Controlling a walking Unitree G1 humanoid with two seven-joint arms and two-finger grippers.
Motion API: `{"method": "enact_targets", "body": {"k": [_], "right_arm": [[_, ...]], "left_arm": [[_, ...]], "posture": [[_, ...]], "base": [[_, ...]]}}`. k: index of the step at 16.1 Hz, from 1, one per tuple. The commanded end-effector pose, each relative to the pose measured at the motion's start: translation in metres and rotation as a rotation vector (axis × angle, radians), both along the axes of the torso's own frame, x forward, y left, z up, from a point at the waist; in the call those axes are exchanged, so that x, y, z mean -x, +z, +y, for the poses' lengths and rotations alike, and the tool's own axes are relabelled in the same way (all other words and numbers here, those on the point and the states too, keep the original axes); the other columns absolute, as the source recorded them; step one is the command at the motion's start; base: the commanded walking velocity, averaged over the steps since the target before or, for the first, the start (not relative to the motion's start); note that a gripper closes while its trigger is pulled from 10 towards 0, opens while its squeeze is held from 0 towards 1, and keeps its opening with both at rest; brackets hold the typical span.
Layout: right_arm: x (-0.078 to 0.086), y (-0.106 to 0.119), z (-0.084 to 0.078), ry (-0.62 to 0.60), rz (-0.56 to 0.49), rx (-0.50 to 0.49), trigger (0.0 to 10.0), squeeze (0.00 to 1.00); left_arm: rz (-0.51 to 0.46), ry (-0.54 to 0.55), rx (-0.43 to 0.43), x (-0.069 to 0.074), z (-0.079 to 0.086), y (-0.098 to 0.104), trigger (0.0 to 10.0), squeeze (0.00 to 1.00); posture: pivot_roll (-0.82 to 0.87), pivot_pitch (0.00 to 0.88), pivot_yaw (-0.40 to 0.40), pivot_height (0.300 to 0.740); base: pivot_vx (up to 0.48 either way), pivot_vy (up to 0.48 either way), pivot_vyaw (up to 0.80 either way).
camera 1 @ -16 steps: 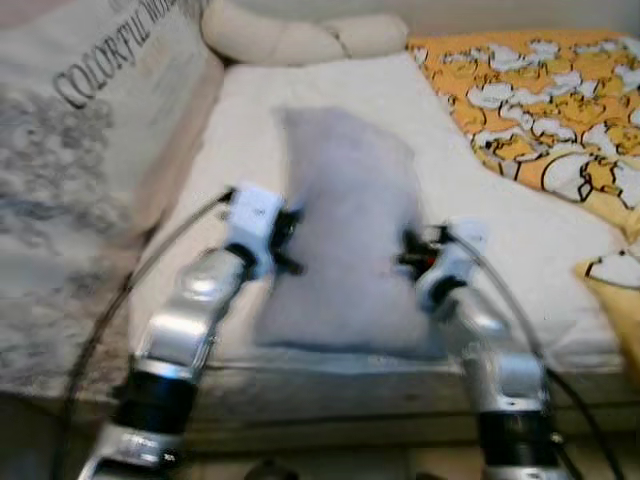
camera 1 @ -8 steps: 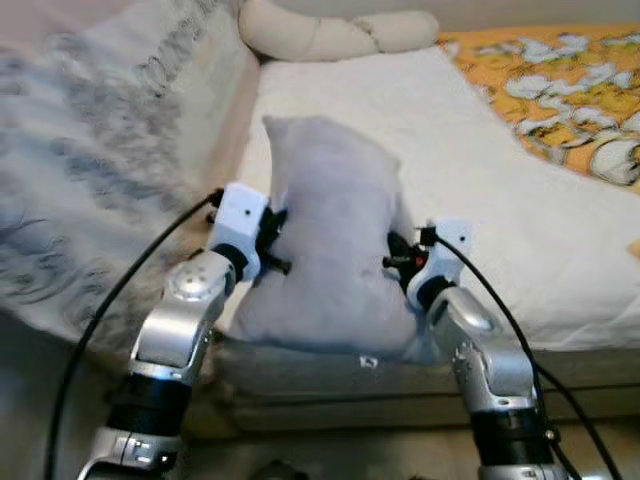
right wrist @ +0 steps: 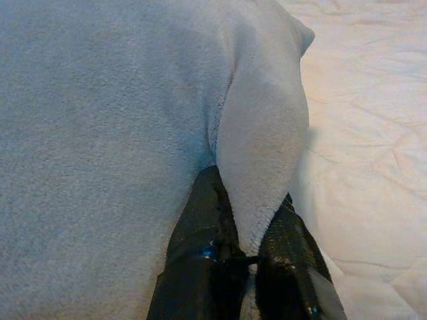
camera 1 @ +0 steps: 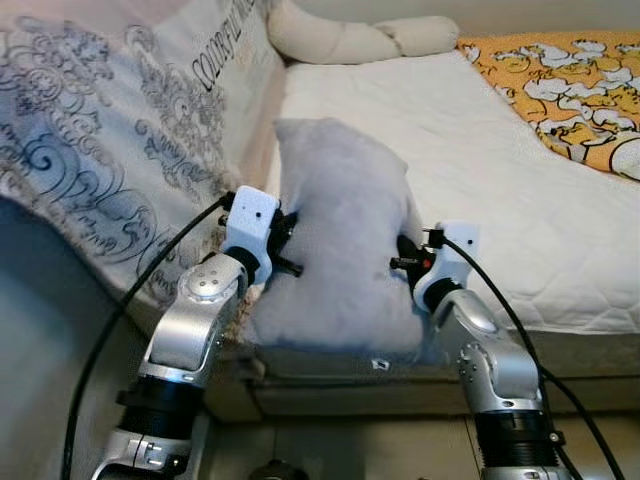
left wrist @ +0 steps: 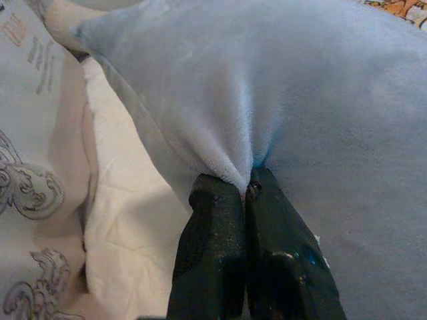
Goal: Clean up the room
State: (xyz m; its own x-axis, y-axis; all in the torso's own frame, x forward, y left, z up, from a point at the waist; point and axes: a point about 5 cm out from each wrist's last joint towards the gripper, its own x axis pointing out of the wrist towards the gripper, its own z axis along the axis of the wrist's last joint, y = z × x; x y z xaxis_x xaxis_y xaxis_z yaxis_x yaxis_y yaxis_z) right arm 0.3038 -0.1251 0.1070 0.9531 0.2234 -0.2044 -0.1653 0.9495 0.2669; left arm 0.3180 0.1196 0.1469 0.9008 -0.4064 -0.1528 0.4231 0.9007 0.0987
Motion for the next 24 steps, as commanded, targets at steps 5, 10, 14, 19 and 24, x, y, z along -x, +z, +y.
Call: {"method": "enact_targets", "body": {"k": [5, 10, 14, 19, 24], "right_arm": [[-0.0026, 0.0075, 0.0056, 0.032, -0.024, 0.002, 10.0, 0.0], [-0.003, 0.0068, 0.006, 0.034, -0.026, 0.008, 10.0, 0.0], [-0.0036, 0.007, 0.0052, 0.033, -0.027, 0.012, 10.0, 0.0], [-0.0045, 0.0065, 0.0036, 0.025, -0.026, 0.014, 10.0, 0.0], [-0.0053, 0.0057, 0.0044, 0.02, -0.024, 0.015, 10.0, 0.0]], "left_arm": [[-0.033, 0.005, -0.002, -0.0025, 0.001, 0.0066, 10.0, 0.0], [-0.03, 0.002, -0.005, -0.0026, 0.0008, 0.0063, 10.0, 0.0], [-0.031, -0.003, -0.005, -0.0032, -0.0003, 0.0059, 10.0, 0.0], [-0.033, -0.018, -0.004, -0.0047, -0.0043, 0.0065, 10.0, 0.0], [-0.031, -0.015, -0.007, -0.007, -0.0019, 0.0071, 10.0, 0.0]], "posture": [[0.01, 0.0, 0.082, 0.74], [0.01, 0.0, 0.081, 0.74], [0.01, 0.0, 0.078, 0.74], [0.01, 0.0, 0.081, 0.74], [0.0, 0.0, 0.092, 0.74]], "base": [[0.1, 0.0, 0.0], [0.257, 0.0, 0.0], [0.27, 0.0, 0.0], [0.277, 0.0, 0.0], [0.293, 0.0, 0.0]]}}
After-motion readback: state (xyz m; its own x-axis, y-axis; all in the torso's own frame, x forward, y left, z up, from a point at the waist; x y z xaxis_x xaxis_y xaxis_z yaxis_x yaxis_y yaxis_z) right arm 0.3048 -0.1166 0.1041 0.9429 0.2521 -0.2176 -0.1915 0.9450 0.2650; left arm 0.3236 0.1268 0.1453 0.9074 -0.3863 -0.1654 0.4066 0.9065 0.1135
